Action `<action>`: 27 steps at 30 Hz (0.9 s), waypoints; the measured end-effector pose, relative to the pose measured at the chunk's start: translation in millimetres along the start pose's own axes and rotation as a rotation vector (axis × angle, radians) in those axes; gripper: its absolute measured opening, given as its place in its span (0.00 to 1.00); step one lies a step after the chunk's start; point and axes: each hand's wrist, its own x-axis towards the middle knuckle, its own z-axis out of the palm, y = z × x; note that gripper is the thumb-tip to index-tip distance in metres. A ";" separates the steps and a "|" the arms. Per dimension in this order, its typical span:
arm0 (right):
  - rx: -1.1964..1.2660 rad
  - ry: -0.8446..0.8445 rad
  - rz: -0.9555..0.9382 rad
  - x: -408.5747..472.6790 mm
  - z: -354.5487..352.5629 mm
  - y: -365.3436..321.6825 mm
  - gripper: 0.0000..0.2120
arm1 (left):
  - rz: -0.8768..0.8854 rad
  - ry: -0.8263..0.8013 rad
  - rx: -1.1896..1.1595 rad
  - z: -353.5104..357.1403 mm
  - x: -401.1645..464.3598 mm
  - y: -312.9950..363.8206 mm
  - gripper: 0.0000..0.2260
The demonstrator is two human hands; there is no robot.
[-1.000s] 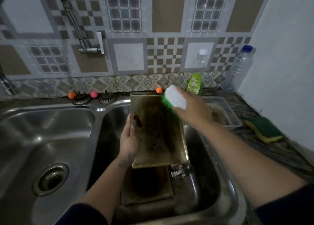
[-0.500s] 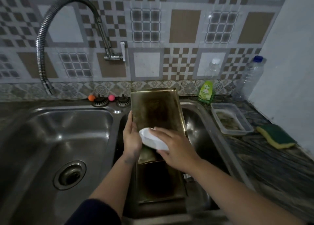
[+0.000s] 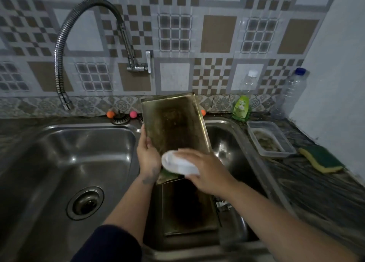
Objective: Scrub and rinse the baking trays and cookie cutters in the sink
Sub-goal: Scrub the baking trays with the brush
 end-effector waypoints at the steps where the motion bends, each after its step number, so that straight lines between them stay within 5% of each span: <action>1: -0.018 -0.007 -0.026 -8.3 2.0 4.5 0.34 | 0.017 -0.007 0.030 -2.5 0.1 1.1 0.21; 8: -0.130 0.241 0.373 72.3 -70.8 41.1 0.35 | 0.043 -0.173 0.053 19.9 -31.5 11.0 0.21; 14: -0.119 0.099 0.364 16.8 -13.2 24.1 0.38 | 0.038 0.038 0.140 9.0 -5.5 8.7 0.22; 18: 0.130 0.123 0.404 -12.3 0.1 32.6 0.37 | 0.052 0.050 0.282 -0.7 -15.1 12.5 0.22; 24: 0.583 0.334 0.555 55.5 -53.3 11.2 0.22 | 0.226 -0.053 0.568 28.7 -40.3 30.4 0.24; 27: 0.828 0.350 0.666 81.7 -74.1 -6.0 0.32 | 0.270 -0.095 0.628 47.9 -56.5 38.7 0.20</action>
